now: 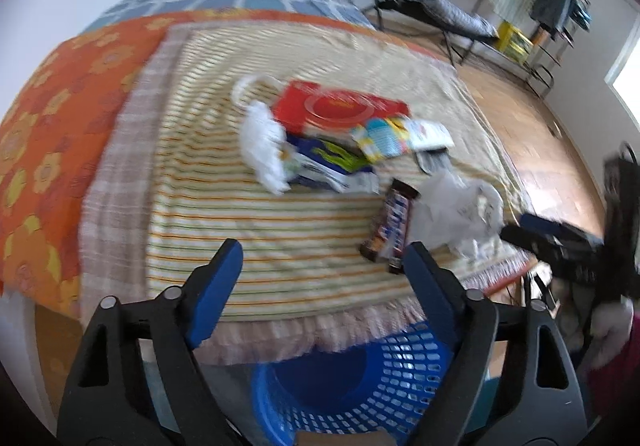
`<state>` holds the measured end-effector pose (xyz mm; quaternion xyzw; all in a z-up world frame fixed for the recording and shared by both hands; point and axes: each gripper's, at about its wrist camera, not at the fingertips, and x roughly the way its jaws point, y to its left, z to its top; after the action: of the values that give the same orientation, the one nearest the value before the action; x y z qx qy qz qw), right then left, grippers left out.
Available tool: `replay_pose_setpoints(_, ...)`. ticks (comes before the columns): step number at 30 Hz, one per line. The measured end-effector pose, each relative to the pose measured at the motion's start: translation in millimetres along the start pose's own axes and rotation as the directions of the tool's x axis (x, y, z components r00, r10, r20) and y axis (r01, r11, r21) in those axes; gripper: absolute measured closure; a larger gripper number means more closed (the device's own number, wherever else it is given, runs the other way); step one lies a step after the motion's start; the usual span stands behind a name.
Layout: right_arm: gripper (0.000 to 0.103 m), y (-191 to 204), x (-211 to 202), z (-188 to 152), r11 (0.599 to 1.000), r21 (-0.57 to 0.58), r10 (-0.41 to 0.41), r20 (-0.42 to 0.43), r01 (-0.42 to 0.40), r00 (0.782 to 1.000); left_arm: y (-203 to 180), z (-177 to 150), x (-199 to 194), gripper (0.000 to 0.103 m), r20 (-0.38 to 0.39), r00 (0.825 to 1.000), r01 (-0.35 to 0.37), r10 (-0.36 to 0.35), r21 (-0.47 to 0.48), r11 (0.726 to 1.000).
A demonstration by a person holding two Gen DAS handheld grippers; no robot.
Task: Collect trash
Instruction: 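Grasp the chocolate bar wrapper with the left tool while the right tool grasps the white plastic bag, then carry the wrapper and bag to the blue basket and open both tools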
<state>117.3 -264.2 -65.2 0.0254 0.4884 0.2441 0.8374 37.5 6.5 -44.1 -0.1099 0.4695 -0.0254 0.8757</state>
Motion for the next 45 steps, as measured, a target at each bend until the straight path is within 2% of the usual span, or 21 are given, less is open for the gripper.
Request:
replay_pose_setpoints(5,0.021,-6,16,7,0.999,0.016,0.049,-0.035,-0.048,0.998,-26,0,20,0.024,-0.054,0.998,0.045,-0.04,0.08,0.996)
replay_pose_setpoints(10,0.026,-7,33,9,0.996,0.04,0.088,-0.084,-0.085,0.993,-41,2,47,0.034,-0.121,0.989,0.094,-0.081,0.102,0.99)
replay_pose_setpoints(13,0.028,-6,38,10,0.995,0.04,0.097,-0.091,-0.094,0.991,-49,3,61,0.034,-0.147,0.985,0.107,-0.09,0.111,0.988)
replay_pose_setpoints(16,0.03,-5,40,14,0.994,0.035,0.106,-0.089,-0.103,0.99,-56,5,71,0.034,-0.159,0.984,0.098,-0.077,0.131,0.987)
replay_pose_setpoints(19,0.034,-5,42,15,0.994,0.035,0.105,-0.092,-0.102,0.99,-57,8,82,0.042,-0.173,0.983,0.086,-0.061,0.141,0.986)
replay_pose_setpoints(23,0.039,-8,46,15,0.993,0.041,0.111,-0.107,-0.107,0.988,-55,8,95,0.043,-0.203,0.977,0.086,-0.057,0.137,0.987)
replay_pose_setpoints(24,0.04,-8,47,14,0.994,0.042,0.11,-0.112,-0.106,0.988,-56,8,98,0.045,-0.211,0.976,0.087,-0.056,0.144,0.986)
replay_pose_setpoints(25,0.043,-9,49,14,0.994,0.042,0.107,-0.117,-0.103,0.987,-57,6,101,0.052,-0.216,0.975,0.082,-0.047,0.156,0.984)
replay_pose_setpoints(27,0.047,-10,51,14,0.994,0.045,0.101,-0.124,-0.096,0.987,-59,5,104,0.055,-0.218,0.975,0.071,-0.033,0.172,0.983)
replay_pose_setpoints(29,0.05,-11,52,13,0.994,0.053,0.104,-0.128,-0.098,0.986,-59,5,105,0.063,-0.22,0.975,0.073,-0.034,0.17,0.983)
replay_pose_setpoints(34,0.062,-11,51,13,0.994,0.057,0.103,-0.122,-0.096,0.987,-57,6,101,0.071,-0.207,0.978,0.074,-0.039,0.163,0.984)
replay_pose_setpoints(36,0.065,-13,49,14,0.994,0.062,0.101,-0.115,-0.094,0.988,-57,6,99,0.082,-0.2,0.979,0.071,-0.037,0.167,0.983)
replay_pose_setpoints(45,0.069,-13,32,15,0.995,0.052,0.085,-0.051,-0.083,0.995,-48,9,85,0.084,-0.171,0.984,0.082,-0.058,0.136,0.987)
